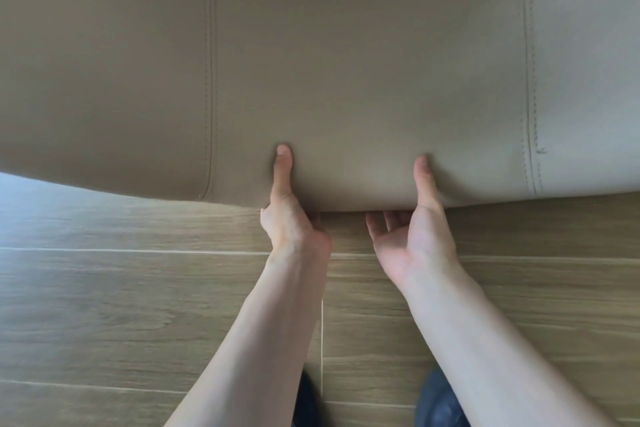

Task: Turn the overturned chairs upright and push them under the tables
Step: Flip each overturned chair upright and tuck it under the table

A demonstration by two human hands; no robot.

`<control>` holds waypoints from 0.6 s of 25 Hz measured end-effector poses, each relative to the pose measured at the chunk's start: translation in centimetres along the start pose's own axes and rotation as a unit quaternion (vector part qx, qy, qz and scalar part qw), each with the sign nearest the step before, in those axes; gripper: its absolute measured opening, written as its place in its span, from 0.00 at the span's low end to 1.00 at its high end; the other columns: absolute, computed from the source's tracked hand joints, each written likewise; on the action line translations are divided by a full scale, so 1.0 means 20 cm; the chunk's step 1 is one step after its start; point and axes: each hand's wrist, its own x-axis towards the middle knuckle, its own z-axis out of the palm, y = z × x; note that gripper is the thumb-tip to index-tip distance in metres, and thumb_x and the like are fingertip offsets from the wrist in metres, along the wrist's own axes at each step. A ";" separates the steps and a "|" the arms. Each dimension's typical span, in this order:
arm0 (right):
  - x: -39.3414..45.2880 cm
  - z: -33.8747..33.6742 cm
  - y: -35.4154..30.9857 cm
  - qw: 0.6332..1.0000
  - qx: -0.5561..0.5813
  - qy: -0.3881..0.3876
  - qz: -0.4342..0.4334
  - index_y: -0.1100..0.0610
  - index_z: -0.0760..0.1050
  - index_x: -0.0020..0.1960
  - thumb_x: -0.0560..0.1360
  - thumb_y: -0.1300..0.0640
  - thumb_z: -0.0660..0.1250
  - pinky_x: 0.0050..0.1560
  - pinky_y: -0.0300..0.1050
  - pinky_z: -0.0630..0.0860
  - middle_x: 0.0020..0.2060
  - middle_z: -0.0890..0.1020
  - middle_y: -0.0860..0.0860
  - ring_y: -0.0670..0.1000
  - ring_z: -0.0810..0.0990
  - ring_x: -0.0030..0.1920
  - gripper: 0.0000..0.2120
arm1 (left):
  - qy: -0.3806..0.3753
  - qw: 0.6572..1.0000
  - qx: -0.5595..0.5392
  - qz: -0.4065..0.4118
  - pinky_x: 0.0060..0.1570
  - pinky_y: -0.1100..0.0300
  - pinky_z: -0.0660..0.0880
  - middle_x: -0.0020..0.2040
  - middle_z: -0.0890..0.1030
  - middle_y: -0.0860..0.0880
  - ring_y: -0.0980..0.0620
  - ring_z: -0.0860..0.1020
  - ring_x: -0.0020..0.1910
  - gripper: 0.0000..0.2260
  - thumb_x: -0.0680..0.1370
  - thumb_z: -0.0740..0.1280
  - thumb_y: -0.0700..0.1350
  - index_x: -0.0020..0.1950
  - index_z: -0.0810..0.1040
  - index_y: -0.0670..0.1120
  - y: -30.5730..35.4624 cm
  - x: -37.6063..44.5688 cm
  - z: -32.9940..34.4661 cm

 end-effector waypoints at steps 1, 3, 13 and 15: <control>-0.02 0.01 -0.01 1.000 0.007 -0.001 0.006 0.48 0.80 0.53 0.66 0.44 0.79 0.64 0.52 0.75 0.56 0.83 0.47 0.49 0.78 0.61 0.19 | 0.004 1.000 0.004 -0.008 0.49 0.56 0.80 0.52 0.86 0.53 0.53 0.84 0.50 0.23 0.66 0.82 0.58 0.55 0.79 0.51 0.01 -0.01 0.00; -0.07 0.01 -0.04 1.000 0.010 0.008 0.008 0.48 0.80 0.52 0.66 0.45 0.80 0.64 0.53 0.75 0.54 0.85 0.47 0.49 0.80 0.60 0.18 | 0.006 1.000 0.006 -0.014 0.54 0.53 0.80 0.55 0.85 0.52 0.51 0.83 0.53 0.23 0.66 0.82 0.57 0.54 0.79 0.51 0.04 -0.05 0.00; -0.80 0.05 -0.28 0.990 -0.079 0.116 0.011 0.50 0.78 0.55 0.61 0.39 0.81 0.53 0.49 0.80 0.53 0.84 0.50 0.52 0.81 0.53 0.28 | 0.078 0.994 0.023 -0.068 0.59 0.51 0.80 0.55 0.84 0.49 0.48 0.83 0.54 0.21 0.65 0.83 0.55 0.48 0.77 0.47 0.32 -0.78 -0.06; -0.97 0.09 -0.35 0.987 -0.097 0.128 0.019 0.52 0.78 0.56 0.60 0.39 0.81 0.52 0.50 0.80 0.54 0.84 0.51 0.53 0.81 0.54 0.31 | 0.105 0.991 0.020 -0.078 0.54 0.52 0.80 0.52 0.84 0.49 0.49 0.83 0.50 0.22 0.64 0.84 0.55 0.45 0.76 0.46 0.41 -0.95 -0.04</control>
